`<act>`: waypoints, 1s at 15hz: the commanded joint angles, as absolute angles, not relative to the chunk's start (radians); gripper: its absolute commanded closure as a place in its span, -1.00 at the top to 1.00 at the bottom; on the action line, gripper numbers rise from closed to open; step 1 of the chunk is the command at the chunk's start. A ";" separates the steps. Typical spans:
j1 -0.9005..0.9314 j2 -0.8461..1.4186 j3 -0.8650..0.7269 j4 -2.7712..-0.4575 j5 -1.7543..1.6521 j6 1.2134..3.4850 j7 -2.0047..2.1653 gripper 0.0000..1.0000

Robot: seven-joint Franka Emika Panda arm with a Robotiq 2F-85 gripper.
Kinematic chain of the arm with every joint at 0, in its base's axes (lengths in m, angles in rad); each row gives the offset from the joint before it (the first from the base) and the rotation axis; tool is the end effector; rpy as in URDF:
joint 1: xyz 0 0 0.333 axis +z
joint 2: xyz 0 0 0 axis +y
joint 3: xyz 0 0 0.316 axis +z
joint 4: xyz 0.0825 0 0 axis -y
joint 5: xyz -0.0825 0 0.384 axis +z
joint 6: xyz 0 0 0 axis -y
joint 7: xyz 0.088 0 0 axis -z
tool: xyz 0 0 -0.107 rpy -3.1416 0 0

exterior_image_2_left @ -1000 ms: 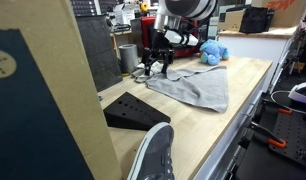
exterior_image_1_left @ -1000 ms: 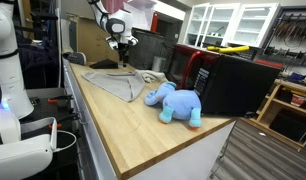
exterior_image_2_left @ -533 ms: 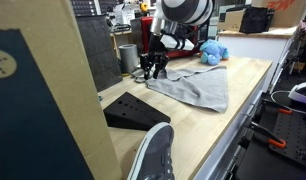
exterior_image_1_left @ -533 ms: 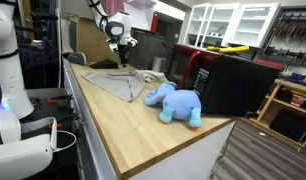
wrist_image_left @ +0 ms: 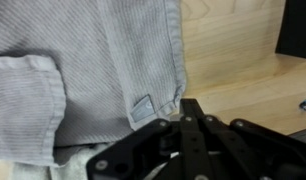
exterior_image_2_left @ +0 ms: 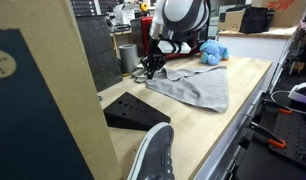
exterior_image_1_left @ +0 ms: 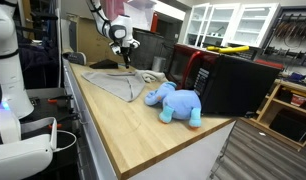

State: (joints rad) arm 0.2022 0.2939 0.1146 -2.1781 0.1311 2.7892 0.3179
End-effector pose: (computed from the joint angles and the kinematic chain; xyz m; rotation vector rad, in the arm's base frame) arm 0.5632 0.1769 0.2881 -2.9186 0.1858 -0.3997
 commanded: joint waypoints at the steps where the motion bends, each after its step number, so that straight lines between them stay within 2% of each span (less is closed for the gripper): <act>1: 0.250 0.332 0.056 -2.147 0.052 2.800 0.407 -1.00; 15: 0.309 0.410 -0.003 -2.121 0.019 2.844 0.436 -1.00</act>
